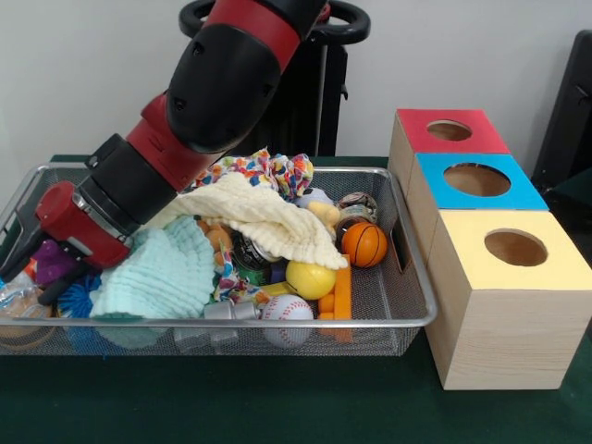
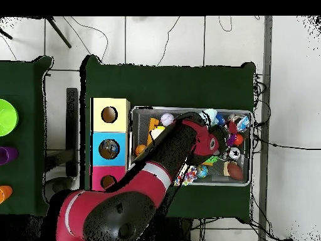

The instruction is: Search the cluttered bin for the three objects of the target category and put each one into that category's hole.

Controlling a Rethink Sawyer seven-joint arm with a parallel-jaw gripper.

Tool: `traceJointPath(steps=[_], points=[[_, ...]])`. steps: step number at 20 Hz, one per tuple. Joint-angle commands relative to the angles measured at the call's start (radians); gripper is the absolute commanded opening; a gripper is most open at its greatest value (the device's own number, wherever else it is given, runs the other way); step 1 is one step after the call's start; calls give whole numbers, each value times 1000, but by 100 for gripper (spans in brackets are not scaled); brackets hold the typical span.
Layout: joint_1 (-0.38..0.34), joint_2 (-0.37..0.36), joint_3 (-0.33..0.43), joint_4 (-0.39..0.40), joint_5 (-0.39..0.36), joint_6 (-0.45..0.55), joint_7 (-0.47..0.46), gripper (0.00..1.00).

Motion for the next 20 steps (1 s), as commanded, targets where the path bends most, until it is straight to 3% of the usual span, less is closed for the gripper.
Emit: traceJointPath(steps=[1,5,14,20], points=[[-105,13,189,-46,77,-91,-7,100],[-132,-34,241,-17,121,-79,-114,100],[-159,-58,275,-9,134,-86,-157,100],[-192,-102,334,12,157,-46,-246,100]])
